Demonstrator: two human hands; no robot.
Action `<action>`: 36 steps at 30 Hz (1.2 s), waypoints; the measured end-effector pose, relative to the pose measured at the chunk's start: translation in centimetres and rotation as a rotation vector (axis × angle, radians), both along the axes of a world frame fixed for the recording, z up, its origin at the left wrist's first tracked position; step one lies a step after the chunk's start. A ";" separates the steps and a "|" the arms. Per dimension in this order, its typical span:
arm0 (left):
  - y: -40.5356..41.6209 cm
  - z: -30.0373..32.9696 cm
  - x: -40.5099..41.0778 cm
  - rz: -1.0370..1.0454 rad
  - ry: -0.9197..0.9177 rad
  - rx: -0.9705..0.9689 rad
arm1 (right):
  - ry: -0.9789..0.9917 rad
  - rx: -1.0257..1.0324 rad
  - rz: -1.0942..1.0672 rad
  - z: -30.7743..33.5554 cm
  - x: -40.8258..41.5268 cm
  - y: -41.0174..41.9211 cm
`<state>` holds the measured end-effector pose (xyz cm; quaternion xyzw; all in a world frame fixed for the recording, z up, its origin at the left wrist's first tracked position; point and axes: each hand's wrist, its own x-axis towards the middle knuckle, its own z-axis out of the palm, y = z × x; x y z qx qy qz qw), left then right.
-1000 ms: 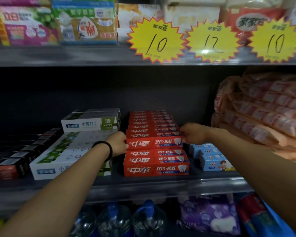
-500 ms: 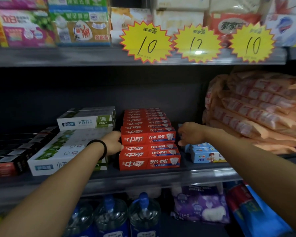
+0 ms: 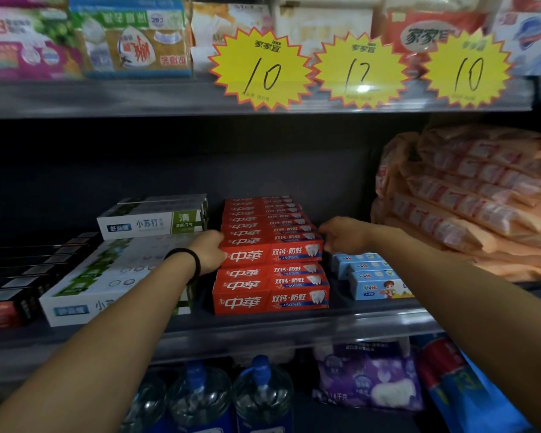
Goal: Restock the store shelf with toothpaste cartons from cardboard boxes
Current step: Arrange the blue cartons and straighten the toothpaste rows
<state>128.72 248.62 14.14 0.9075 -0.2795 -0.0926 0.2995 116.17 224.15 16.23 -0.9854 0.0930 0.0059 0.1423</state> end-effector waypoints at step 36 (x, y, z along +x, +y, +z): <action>1.3 -1.5 -2.4 -0.012 0.003 0.169 | 0.173 0.017 0.064 -0.4 -2.3 1.5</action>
